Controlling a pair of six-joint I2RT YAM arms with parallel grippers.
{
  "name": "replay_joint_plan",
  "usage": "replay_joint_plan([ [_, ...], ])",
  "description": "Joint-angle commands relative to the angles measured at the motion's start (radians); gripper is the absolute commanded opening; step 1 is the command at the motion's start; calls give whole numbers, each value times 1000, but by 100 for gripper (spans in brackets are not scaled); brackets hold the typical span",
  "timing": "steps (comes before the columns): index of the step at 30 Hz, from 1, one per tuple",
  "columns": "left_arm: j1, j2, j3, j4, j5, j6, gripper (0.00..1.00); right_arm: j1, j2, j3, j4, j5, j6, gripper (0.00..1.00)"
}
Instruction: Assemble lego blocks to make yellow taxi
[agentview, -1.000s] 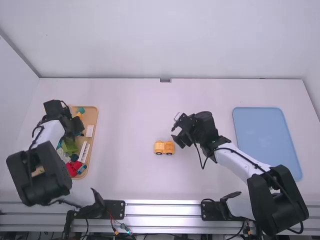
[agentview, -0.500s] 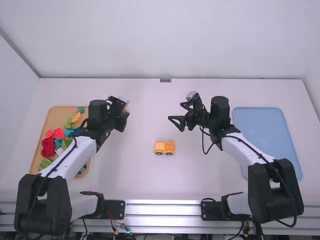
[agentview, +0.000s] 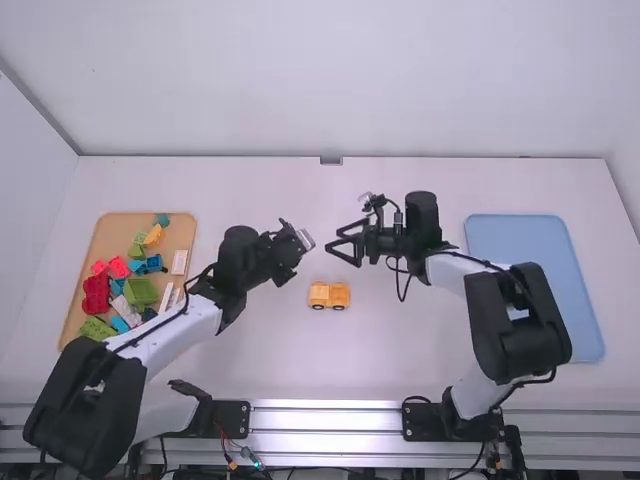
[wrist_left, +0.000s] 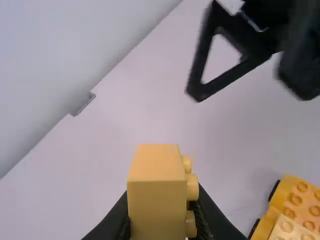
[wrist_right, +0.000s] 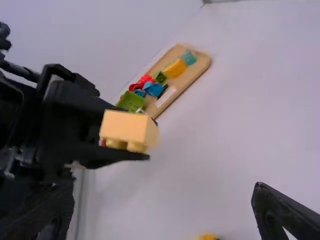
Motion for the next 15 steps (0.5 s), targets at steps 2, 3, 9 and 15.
replay_joint_plan([
  [2,-22,42,-8,10,8,52,2,-2,26,49,-51,-77,13,86],
  [3,-24,59,-8,18,11,53,2,-2,29,51,-87,-69,-10,85],
  [9,-26,124,-8,74,20,44,2,22,30,50,-166,32,-37,82],
  [15,-71,167,-8,113,32,45,2,69,30,51,-183,127,-36,82],
])
